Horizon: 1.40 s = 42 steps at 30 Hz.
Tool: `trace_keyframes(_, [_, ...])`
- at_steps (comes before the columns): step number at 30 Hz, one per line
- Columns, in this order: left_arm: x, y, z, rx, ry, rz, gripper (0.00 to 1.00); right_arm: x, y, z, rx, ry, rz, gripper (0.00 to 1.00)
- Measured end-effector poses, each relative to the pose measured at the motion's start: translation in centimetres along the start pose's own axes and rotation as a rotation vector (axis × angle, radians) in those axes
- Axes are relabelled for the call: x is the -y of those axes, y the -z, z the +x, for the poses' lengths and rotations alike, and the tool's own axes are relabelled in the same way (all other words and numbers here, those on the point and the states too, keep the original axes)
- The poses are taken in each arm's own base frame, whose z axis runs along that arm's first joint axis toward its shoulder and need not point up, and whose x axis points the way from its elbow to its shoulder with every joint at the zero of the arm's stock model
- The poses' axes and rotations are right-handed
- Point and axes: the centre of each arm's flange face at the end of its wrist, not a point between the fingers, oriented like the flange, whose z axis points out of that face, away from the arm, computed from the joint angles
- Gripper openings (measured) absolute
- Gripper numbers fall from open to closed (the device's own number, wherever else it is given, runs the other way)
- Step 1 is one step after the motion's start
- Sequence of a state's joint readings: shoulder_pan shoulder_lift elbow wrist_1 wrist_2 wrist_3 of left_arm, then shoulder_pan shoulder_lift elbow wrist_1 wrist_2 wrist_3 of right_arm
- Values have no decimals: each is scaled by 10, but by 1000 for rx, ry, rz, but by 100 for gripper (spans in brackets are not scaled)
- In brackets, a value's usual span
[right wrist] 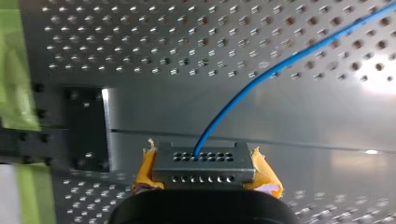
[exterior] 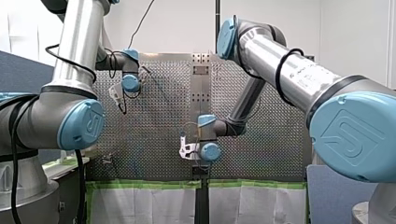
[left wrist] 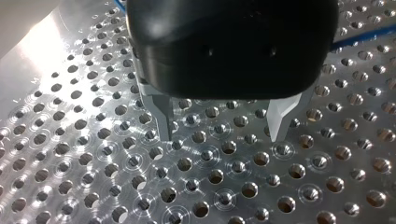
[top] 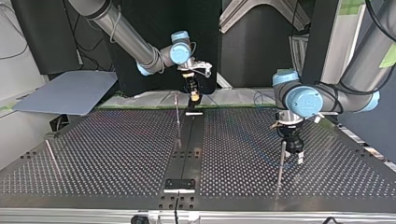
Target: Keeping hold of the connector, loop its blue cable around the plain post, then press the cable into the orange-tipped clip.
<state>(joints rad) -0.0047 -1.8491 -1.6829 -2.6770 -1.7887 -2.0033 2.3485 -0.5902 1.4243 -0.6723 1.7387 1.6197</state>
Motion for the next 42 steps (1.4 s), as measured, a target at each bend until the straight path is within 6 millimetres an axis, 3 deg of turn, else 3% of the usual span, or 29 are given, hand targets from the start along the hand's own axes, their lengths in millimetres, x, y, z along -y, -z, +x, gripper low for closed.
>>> trace_keyframes(11, [1, 1, 0, -2, 0, 0, 100, -18, -6, -64, -4, -76, -33, 0])
trace_keyframes(21, [2, 1, 1, -5, -2, 1, 100, -53, -8, -120, -9, -107, -138, 0])
trace_keyframes(38, [2, 2, 2, -6, -7, -4, 100, -107, 8, -217, -3, -132, -234, 0])
trace_keyframes(42, [3, 3, 2, -4, -7, -9, 100, -119, 20, -243, 11, -135, -252, 0])
